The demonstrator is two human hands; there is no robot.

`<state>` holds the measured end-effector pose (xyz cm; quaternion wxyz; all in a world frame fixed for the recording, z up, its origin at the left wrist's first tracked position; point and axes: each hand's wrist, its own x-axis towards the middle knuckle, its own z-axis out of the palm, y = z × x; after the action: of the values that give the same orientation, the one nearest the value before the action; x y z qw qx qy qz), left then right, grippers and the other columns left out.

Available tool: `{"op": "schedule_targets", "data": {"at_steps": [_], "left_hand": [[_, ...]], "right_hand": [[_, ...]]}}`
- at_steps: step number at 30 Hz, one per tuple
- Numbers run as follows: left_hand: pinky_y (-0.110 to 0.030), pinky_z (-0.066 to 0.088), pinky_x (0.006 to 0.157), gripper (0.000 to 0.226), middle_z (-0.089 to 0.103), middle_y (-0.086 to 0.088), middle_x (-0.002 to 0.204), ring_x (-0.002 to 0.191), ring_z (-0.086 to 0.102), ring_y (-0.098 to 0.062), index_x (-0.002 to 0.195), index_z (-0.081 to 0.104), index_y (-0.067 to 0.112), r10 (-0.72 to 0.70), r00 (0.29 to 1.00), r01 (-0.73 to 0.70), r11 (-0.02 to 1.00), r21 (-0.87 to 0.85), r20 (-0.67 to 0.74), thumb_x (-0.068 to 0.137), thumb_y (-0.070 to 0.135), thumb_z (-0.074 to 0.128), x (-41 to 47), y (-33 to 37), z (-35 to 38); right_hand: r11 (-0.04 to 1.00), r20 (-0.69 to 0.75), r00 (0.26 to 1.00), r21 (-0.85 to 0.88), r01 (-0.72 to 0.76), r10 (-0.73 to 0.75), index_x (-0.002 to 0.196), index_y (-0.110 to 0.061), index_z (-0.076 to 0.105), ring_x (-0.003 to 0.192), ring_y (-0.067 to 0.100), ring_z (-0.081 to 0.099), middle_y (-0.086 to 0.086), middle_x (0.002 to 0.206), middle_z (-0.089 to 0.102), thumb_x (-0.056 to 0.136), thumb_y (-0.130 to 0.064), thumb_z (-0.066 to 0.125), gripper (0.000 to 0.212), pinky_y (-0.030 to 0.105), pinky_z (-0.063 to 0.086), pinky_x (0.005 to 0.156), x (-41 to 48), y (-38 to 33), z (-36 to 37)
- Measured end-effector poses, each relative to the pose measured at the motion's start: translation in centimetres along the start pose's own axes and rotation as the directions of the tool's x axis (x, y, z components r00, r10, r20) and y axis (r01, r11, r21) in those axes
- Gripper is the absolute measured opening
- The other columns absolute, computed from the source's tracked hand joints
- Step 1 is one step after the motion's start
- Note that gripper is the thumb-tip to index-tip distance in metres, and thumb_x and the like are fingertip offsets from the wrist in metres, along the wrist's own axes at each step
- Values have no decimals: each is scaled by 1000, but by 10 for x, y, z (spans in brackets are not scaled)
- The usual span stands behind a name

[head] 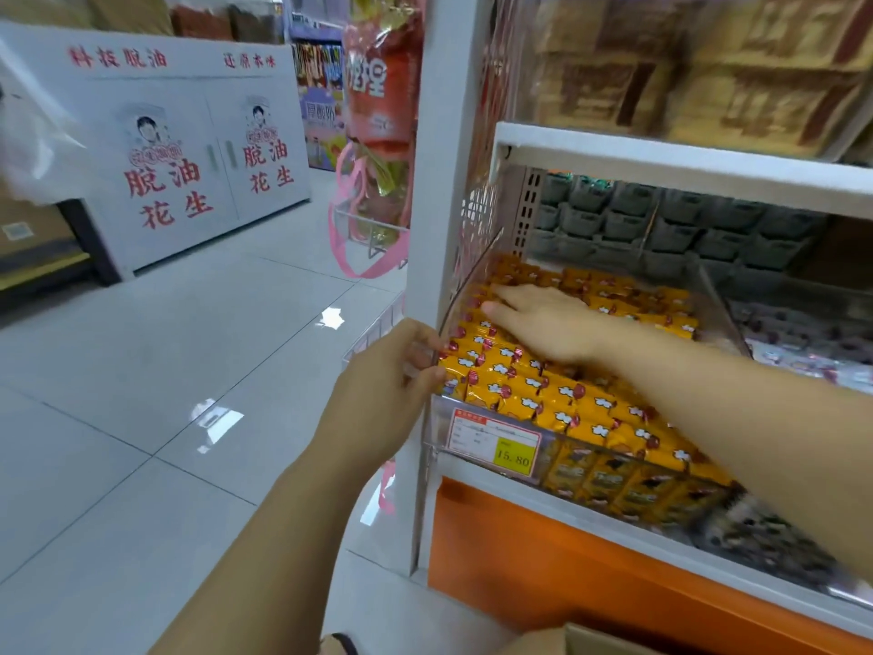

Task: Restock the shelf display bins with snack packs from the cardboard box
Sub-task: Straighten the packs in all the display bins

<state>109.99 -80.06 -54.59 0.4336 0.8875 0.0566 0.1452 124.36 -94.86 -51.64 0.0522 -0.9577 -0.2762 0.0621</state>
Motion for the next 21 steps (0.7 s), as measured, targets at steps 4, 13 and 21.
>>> {"op": "schedule_targets", "data": {"at_steps": [4,13,21], "left_hand": [[-18,40,62,24,57,21,87,79,65,-5,100,51,35,3,1000,-4,1000,-8,-26,91,16,61,-4,-1,4],[-20,44,64,26,58,15,94,79,66,-6,107,53,32,-6,1000,5,1000,-22,-26,93,11,58,-6,-4,4],[-15,39,57,34,57,13,95,86,64,-8,118,56,29,-2,1000,1,997,-77,-11,93,7,55,-13,-2,-1]], "right_hand": [[988,55,994,-111,105,-99,152,-28,3,147,21,-6,0,161,-4,99,-52,13,59,50,-2,118,-35,-18,22],[979,57,993,-168,115,-107,152,-31,2,147,18,-5,-2,161,-4,100,-50,11,56,50,-4,117,-39,-13,26],[993,50,993,-57,106,-103,152,-31,9,147,17,-3,-3,161,2,100,-51,20,57,48,-2,118,-35,-12,14]]}}
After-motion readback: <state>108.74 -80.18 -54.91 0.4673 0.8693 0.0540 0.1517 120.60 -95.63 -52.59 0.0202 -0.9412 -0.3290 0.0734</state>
